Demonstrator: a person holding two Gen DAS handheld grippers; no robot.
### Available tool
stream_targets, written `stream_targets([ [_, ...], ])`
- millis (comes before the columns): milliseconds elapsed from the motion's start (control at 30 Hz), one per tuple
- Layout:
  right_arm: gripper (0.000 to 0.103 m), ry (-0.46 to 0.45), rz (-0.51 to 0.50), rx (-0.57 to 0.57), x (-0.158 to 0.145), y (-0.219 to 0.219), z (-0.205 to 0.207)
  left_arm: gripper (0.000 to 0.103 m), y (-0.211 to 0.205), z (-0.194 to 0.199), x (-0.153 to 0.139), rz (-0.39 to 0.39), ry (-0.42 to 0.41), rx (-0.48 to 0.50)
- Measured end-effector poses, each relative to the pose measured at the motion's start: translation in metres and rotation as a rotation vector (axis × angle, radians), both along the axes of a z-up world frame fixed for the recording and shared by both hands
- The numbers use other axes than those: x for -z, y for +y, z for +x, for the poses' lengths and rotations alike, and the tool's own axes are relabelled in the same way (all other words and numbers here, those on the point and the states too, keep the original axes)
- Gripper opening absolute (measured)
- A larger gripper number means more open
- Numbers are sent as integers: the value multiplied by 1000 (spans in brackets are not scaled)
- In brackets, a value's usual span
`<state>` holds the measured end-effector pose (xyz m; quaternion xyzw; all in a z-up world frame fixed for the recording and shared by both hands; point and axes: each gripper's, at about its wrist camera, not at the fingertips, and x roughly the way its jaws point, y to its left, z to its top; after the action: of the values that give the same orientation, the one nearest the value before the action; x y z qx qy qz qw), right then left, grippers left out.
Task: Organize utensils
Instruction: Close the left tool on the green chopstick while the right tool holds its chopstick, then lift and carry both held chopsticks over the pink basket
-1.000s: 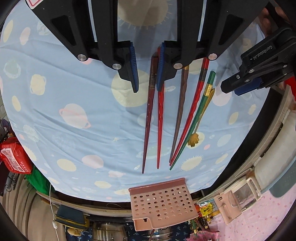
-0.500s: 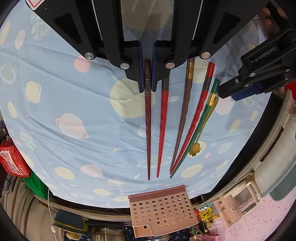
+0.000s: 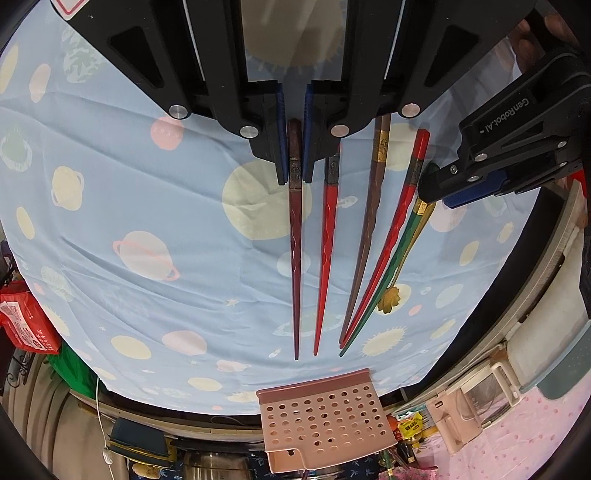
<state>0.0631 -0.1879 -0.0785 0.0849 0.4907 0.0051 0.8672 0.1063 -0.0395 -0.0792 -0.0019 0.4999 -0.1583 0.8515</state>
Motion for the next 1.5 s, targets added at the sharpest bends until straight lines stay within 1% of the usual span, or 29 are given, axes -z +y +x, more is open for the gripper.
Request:
stream_targets([
  [67,7,0,-1,0,0,0,0,26,-2,0,0,10,-6,2],
  [167,7,0,1,0,0,0,1,20,-4,0,1,27,-13,9],
  [200,7,0,1,1,0,0,1,16,-4,0,1,25,-13,12],
  [300,7,1,4,1,0,-1,0,7,-4,0,1,19,-6,21],
  [567,7,3,13,0,-2,-1,-7,7,3,-5,-2,-23,23,16],
  [867,7,-19,28,6,-13,-7,-19,7,13,-15,-20,-53,0,5],
  [1000,7,-44,35,4,-26,-9,-24,7,19,-19,-32,-67,-19,-3],
  [1167,7,-89,52,9,-45,-14,-32,7,25,-24,-53,-92,-59,-12],
  [1333,7,-146,68,19,-69,-20,-37,7,29,-29,-75,-115,-93,-15],
  [1500,7,-207,81,36,-95,-31,-38,7,30,-30,-94,-116,-139,-11],
])
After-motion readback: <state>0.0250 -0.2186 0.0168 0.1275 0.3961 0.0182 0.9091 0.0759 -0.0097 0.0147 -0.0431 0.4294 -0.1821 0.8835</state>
